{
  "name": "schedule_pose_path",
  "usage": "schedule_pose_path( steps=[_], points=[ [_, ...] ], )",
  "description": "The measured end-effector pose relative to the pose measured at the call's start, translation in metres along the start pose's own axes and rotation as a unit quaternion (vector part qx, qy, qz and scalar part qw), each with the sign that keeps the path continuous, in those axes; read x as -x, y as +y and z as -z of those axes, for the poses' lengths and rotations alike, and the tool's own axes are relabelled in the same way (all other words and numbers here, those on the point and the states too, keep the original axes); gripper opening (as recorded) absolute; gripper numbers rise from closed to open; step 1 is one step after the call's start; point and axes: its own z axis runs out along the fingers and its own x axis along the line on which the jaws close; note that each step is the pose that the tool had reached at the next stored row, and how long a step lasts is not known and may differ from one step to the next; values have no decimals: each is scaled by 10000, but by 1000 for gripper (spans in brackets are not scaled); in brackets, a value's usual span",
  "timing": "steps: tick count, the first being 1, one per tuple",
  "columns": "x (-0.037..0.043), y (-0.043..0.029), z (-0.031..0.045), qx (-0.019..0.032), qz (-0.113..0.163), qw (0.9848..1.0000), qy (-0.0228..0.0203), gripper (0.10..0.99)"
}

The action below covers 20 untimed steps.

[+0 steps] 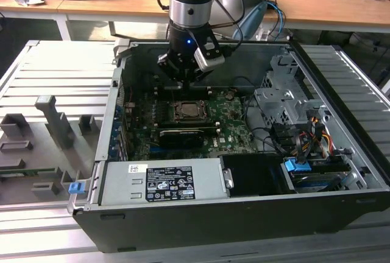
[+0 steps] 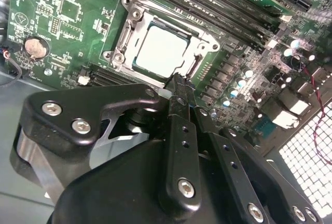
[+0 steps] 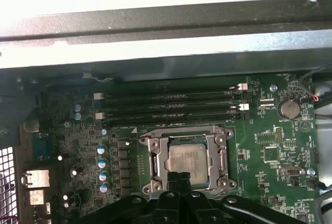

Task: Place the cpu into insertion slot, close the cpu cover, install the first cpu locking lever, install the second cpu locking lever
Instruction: 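Install the first cpu locking lever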

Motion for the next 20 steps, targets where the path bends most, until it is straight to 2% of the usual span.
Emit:
schedule_pose_path(
  steps=[4,20],
  points=[
    [-38,-3,0,0,10,10000,-1,106],
    [-79,-5,0,0,15,10000,-1,106]
  ],
)
